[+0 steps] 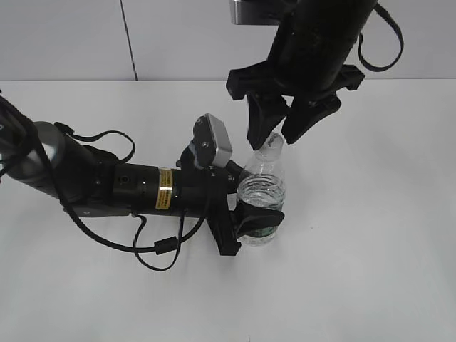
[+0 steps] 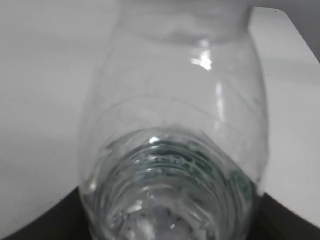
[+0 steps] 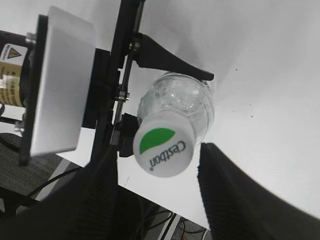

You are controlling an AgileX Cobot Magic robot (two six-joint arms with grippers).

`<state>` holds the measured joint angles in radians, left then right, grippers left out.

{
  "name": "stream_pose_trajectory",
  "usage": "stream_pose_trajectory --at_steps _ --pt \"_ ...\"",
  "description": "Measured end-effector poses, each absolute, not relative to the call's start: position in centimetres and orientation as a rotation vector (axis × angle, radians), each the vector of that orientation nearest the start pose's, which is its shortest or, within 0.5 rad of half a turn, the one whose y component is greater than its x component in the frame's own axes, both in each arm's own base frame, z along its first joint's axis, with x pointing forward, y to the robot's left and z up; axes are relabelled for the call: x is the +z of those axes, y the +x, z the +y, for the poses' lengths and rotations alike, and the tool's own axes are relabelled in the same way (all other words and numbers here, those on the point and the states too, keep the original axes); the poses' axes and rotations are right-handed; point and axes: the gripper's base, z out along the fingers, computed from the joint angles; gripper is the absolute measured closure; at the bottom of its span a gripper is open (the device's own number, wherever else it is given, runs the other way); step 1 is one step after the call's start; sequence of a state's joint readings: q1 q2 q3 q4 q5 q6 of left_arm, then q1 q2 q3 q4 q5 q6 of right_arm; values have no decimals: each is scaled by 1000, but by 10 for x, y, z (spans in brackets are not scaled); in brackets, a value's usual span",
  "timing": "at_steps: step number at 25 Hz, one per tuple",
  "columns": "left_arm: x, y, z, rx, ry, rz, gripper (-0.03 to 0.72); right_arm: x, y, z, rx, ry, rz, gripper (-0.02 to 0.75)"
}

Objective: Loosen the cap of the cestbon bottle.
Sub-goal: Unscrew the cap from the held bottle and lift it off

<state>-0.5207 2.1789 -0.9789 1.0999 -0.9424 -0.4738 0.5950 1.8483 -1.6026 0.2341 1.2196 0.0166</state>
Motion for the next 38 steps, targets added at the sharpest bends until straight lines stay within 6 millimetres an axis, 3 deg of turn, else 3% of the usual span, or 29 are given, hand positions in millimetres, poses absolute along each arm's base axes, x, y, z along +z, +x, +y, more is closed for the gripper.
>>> stream_pose_trajectory --at_steps 12,17,23,26,29,35,38 --pt "84 295 -245 -931 1309 1601 282 263 311 235 397 -774 2940 342" --pt "84 295 -245 -931 1309 1601 282 263 312 235 396 -774 2941 424" --pt "84 295 -245 -930 1308 1601 282 262 312 235 392 -830 2922 428" --pt "84 294 -245 -931 1309 1601 282 262 312 235 382 -998 2854 431" --pt "84 294 -245 -929 1311 1598 282 263 312 235 359 -1292 2700 432" --pt "84 294 -245 -926 1314 1596 282 263 312 235 284 -1979 2163 433" --pt "84 294 -245 -924 1316 1593 282 263 312 235 253 -2168 1950 433"
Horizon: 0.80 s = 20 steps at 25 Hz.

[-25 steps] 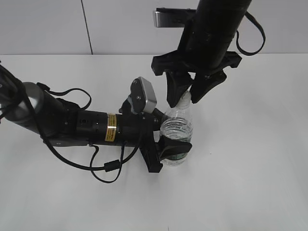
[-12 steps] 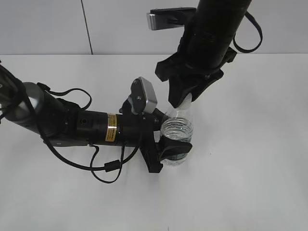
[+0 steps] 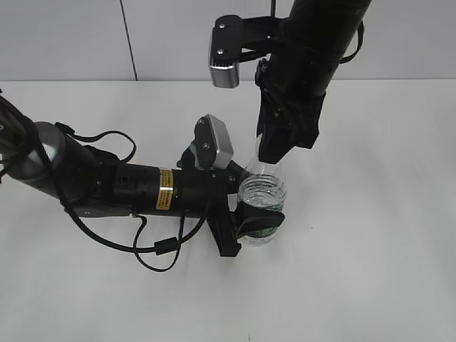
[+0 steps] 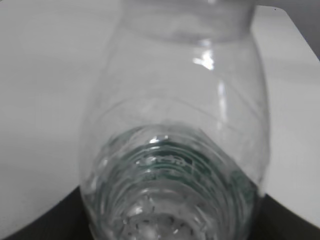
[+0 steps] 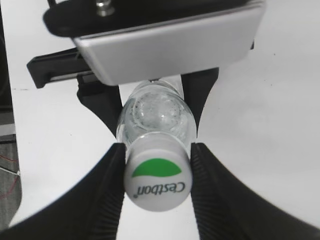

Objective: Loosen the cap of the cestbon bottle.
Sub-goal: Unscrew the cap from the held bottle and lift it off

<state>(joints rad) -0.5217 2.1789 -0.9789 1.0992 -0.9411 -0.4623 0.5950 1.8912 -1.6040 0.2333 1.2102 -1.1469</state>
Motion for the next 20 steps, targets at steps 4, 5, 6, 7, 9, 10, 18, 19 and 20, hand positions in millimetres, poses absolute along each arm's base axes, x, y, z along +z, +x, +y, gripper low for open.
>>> stream_pose_trajectory --at_steps 4,5,6,7,9,10,18,19,20 --pt "84 294 -245 -925 1319 1592 282 263 313 235 238 -2246 1849 433" --pt "84 294 -245 -925 1319 1592 282 263 313 235 237 -2252 1841 433" --pt "84 294 -245 -925 1319 1592 282 263 313 235 236 -2255 1836 433" --pt "84 294 -245 -925 1319 1592 282 263 313 235 236 -2258 1833 433" --pt "84 294 -245 -925 1319 1592 282 263 312 236 240 -2257 1831 433" --pt "84 294 -245 -925 1319 1592 282 263 312 236 243 -2256 1831 429" --pt "84 294 -245 -924 1318 1593 282 287 303 232 271 -2106 1925 177" --pt "84 294 -245 -924 1318 1593 282 290 302 232 280 -2069 1954 176" --pt "84 294 -245 -924 1318 1593 282 293 301 231 293 -2013 2006 176"
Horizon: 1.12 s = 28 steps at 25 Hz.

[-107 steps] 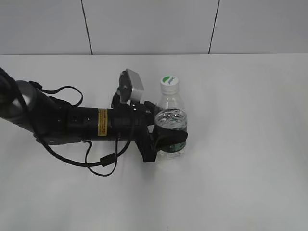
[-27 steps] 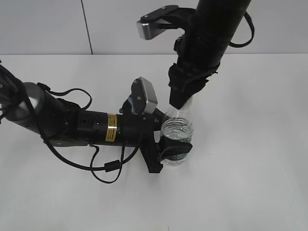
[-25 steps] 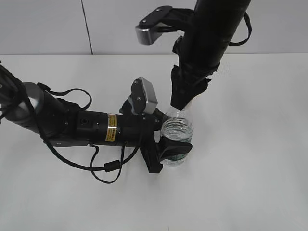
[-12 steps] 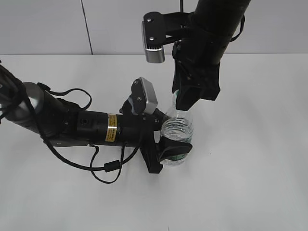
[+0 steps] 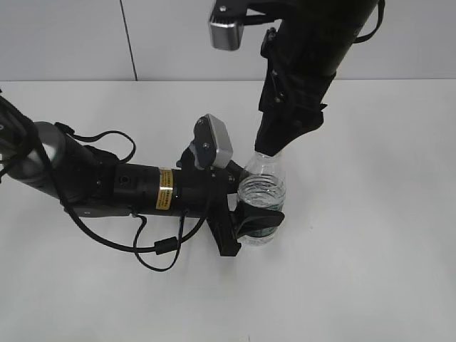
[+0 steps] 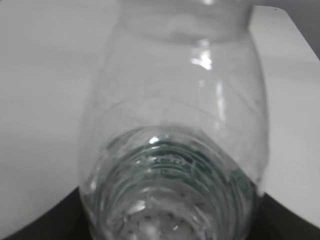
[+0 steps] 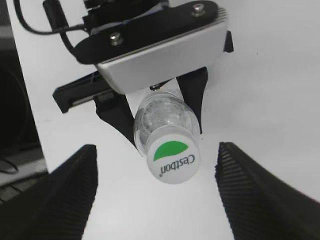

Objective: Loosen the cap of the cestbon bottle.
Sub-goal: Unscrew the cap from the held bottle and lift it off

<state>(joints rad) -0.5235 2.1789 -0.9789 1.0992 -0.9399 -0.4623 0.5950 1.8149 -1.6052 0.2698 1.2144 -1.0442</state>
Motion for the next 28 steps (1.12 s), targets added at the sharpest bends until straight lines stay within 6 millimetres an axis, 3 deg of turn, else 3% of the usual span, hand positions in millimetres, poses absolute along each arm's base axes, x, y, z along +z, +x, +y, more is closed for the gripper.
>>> stream_pose_trajectory --at_steps 3,7,9,11,15,28 --pt "84 294 -245 -924 1318 1593 282 298 299 230 352 -1742 2259 181" --pt "84 294 -245 -925 1318 1594 282 299 299 230 447 -1165 2663 186" --pt "84 294 -245 -925 1318 1594 282 298 299 230 469 -886 2798 204" --pt "84 294 -245 -925 1318 1594 282 298 300 229 464 -748 2852 234" --pt "84 294 -245 -925 1318 1594 282 296 301 228 452 -672 2884 275" --pt "84 294 -245 -925 1318 1594 282 270 310 233 404 -666 2955 283"
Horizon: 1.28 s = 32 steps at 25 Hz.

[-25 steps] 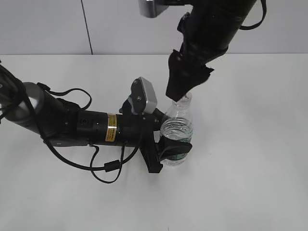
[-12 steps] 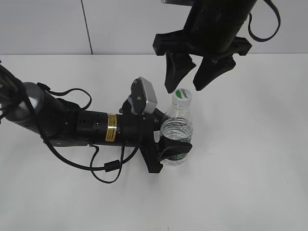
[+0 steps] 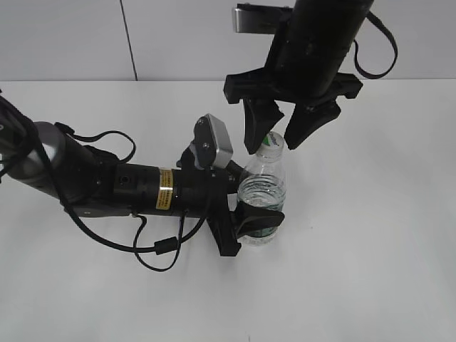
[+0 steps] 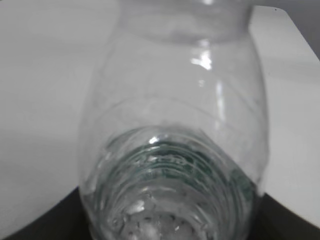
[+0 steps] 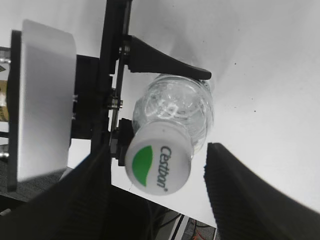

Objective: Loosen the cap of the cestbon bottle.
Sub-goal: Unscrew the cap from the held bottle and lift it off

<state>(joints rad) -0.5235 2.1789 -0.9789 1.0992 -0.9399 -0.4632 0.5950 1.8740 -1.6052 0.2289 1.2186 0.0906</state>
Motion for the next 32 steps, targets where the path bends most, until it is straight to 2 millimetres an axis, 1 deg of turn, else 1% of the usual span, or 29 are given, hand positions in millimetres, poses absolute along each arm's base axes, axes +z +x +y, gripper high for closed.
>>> stream_pose_trajectory --at_steps 5,7,9,10,14,16,17,18,20,21,23,25,26,29,32 --pt "84 294 -245 -925 1318 1594 282 267 311 234 398 -668 2962 293" --pt "84 294 -245 -925 1318 1594 282 267 311 234 397 -668 2962 342" --pt "84 294 -245 -925 1318 1594 282 267 311 234 399 -668 2962 422" --pt "84 294 -245 -925 1318 1594 282 267 311 234 399 -668 2962 440" --pt "84 294 -245 -925 1318 1594 282 267 311 234 396 -686 2956 440" --pt "84 294 -245 -925 1317 1594 282 267 311 234 394 -728 2943 440" --pt "84 294 -245 -926 1315 1595 282 267 311 234 390 -784 2923 440" --pt "84 294 -245 -925 1315 1596 282 267 311 234 384 -882 2887 440" --pt "84 294 -245 -925 1315 1596 282 267 311 234 365 -1143 2771 440" --pt "84 294 -245 -925 1316 1596 282 267 311 234 347 -1316 2678 440" --pt "84 294 -245 -925 1317 1595 282 267 311 233 307 -1646 2457 440" --pt "84 294 -245 -924 1320 1593 282 267 312 233 258 -1975 2167 440" --pt "84 294 -245 -924 1320 1593 282 268 312 233 238 -2101 2032 440" --pt "84 294 -245 -923 1321 1592 282 268 312 233 191 -2350 1708 440" --pt "84 294 -245 -923 1325 1590 282 268 311 234 174 -2482 1477 440"
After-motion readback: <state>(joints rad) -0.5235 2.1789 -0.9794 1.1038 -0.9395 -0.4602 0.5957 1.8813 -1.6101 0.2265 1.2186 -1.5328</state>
